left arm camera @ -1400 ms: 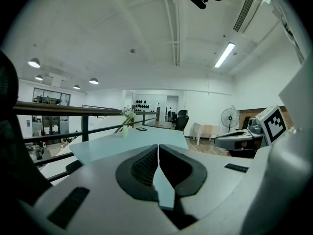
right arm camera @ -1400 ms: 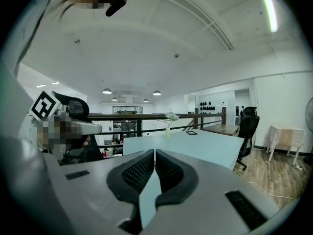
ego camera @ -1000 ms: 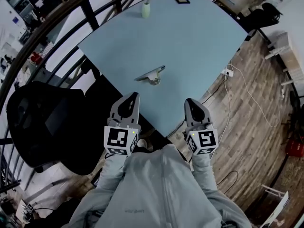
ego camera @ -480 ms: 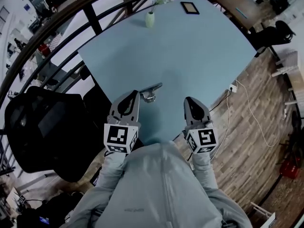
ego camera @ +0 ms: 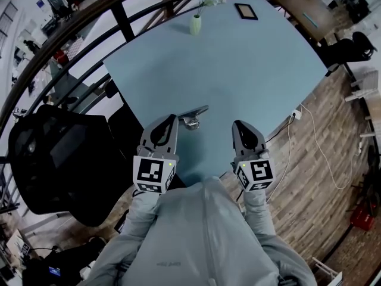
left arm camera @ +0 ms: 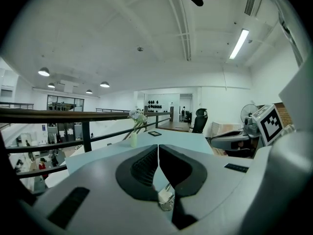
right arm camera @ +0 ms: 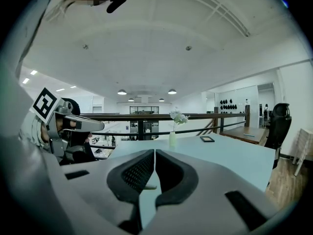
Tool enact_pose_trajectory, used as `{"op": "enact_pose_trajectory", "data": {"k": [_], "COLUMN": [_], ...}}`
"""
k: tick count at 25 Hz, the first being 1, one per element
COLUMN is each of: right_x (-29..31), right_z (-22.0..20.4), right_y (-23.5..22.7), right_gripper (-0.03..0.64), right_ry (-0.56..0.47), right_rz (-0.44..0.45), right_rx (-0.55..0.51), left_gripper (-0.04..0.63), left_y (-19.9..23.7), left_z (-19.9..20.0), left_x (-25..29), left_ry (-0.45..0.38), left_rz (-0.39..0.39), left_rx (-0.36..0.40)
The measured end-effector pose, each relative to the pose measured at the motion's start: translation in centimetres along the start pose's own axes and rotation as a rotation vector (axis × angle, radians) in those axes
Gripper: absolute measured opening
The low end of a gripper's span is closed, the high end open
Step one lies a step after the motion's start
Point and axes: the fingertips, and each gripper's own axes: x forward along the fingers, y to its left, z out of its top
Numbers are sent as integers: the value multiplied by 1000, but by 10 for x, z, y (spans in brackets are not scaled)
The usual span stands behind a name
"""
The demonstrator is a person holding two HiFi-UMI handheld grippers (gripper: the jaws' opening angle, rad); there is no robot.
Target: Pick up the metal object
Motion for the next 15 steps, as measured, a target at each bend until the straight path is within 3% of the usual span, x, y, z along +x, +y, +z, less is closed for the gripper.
{"op": "enact_pose_trajectory", "data": {"k": [7,15], "right_x": [5,17], "right_z": [3,-1], "right_y": [11,25], "right_gripper": [26,26], "right_ry": [-4,46], "right_rz": [-19,43], "right_rx": [-27,-124], "left_gripper": [31,31], "left_y": [5,5], "left_z": [1,-3], "left_x": [-4,-9], "left_ry": [-5,-4], "left_rz": [-31,-35], "left_rx": [14,0]}}
